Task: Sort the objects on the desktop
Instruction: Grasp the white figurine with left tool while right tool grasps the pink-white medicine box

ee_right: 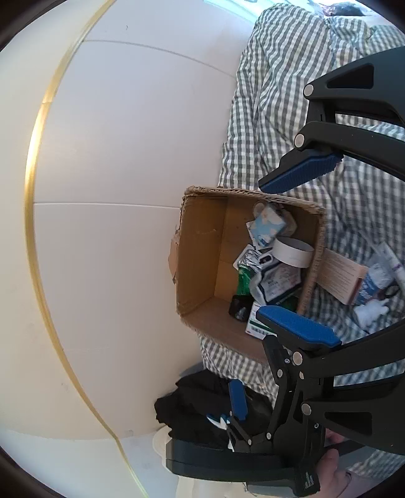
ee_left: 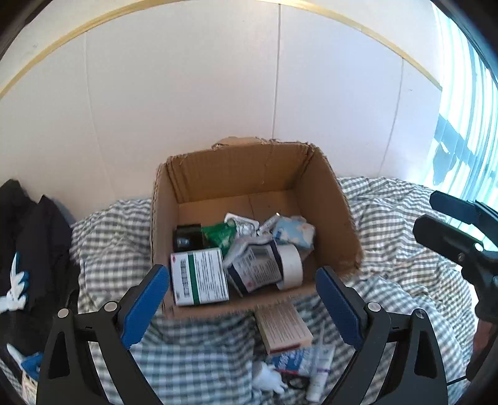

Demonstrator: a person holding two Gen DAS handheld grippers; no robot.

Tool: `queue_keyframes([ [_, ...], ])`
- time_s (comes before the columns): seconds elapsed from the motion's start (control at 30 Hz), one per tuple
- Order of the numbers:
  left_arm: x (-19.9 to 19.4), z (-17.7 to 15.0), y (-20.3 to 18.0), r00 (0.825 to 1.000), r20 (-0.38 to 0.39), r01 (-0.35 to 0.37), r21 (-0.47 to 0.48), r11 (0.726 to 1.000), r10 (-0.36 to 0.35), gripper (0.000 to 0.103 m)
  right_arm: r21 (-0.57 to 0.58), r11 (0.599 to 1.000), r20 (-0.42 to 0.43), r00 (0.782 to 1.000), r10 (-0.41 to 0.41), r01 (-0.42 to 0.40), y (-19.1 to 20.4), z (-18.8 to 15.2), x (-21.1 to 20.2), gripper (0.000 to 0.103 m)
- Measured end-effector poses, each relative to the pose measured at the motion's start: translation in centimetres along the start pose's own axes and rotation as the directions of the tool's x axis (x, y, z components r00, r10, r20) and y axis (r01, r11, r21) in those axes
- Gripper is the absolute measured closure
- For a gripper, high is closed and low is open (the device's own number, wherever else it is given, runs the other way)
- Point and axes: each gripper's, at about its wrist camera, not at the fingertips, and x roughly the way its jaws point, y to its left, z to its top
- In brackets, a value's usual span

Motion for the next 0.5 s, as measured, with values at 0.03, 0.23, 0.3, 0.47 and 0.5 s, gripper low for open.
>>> queue_keyframes([
  [0.03,-0.6,-0.5,-0.1,1.0,-0.004,0.004,-0.002,1.0,-0.004,0.005,-0.002,1.0,0.0,1.0,-0.006,0.006,0.0,-0.4,-0.6,0.029],
  [0.23,-1.8,-3.6,-1.0,1.0,-0.014,0.02,-0.015,1.0,-0.021,0.0,0.018,1.0,-0.003,1.0,0.009,-0.009,-0.5,-2.7,-2.3,0.027],
  [0.3,-1.5,-4.9,-1.3,0.999,-0.032,0.022,-0.019,1.0,-0.023,0.0,0.028,1.0,-0.009,1.0,0.008,-0.008,-0.8,-3.5,-2.4,0.026],
  [0.47,0.2,-8.1,-1.8,0.997,-0.079,0.0,-0.04,0.999,-0.003,0.0,0.048,0.998,-0.039,0.999,0.03,-0.028,-1.4,-6.1,-1.2,0.023],
  [0.5,0.7,-8.9,-1.9,0.996,-0.089,-0.004,-0.047,0.999,0.0,0.0,0.046,0.999,-0.047,0.998,0.03,-0.028,-1.4,-6.8,-0.8,0.023],
])
